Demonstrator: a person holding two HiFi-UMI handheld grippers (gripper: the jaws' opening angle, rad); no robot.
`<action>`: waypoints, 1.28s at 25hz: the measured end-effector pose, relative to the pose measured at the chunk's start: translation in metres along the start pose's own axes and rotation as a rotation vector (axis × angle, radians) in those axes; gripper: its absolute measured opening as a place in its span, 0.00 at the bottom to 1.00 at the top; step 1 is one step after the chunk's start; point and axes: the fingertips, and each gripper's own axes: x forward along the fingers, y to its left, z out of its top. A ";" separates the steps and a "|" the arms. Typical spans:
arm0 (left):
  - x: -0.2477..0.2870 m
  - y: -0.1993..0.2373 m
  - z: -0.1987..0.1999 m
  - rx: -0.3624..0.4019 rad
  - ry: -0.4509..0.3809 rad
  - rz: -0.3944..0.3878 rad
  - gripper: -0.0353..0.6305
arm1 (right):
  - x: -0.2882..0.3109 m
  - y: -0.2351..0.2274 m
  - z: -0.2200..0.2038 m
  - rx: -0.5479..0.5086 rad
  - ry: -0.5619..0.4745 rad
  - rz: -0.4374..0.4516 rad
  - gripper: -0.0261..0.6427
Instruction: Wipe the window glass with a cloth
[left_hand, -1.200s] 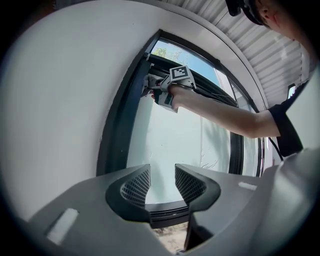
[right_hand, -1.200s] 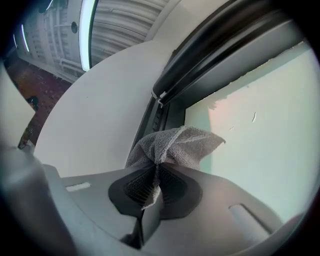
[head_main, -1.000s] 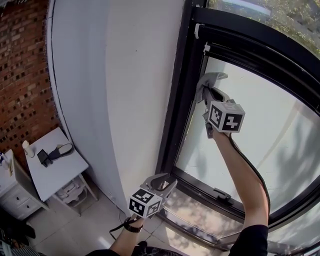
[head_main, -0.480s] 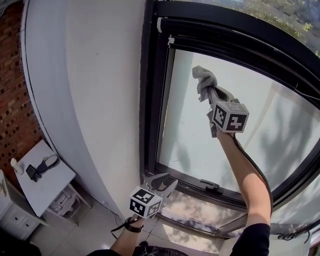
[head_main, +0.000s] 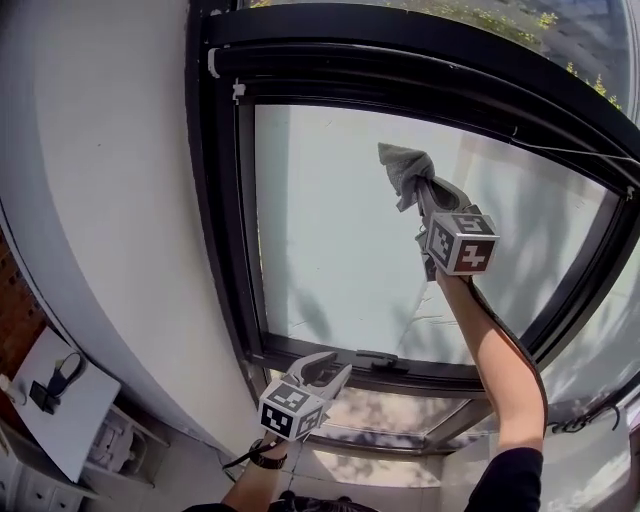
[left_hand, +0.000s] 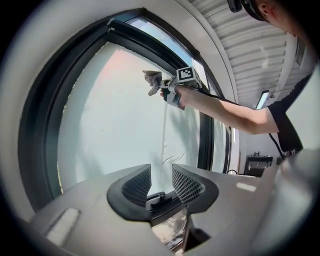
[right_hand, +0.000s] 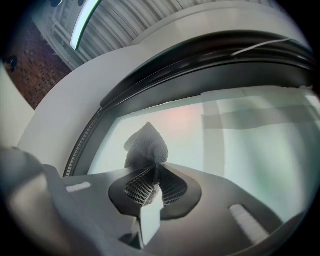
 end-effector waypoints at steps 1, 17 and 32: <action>0.007 -0.007 -0.002 0.009 0.015 -0.015 0.21 | -0.008 -0.012 0.000 -0.011 0.001 -0.020 0.07; 0.086 -0.084 -0.007 0.003 0.044 -0.208 0.21 | -0.125 -0.180 0.002 -0.013 0.027 -0.312 0.07; 0.126 -0.136 0.002 0.038 0.016 -0.294 0.18 | -0.222 -0.294 -0.009 0.049 0.050 -0.495 0.07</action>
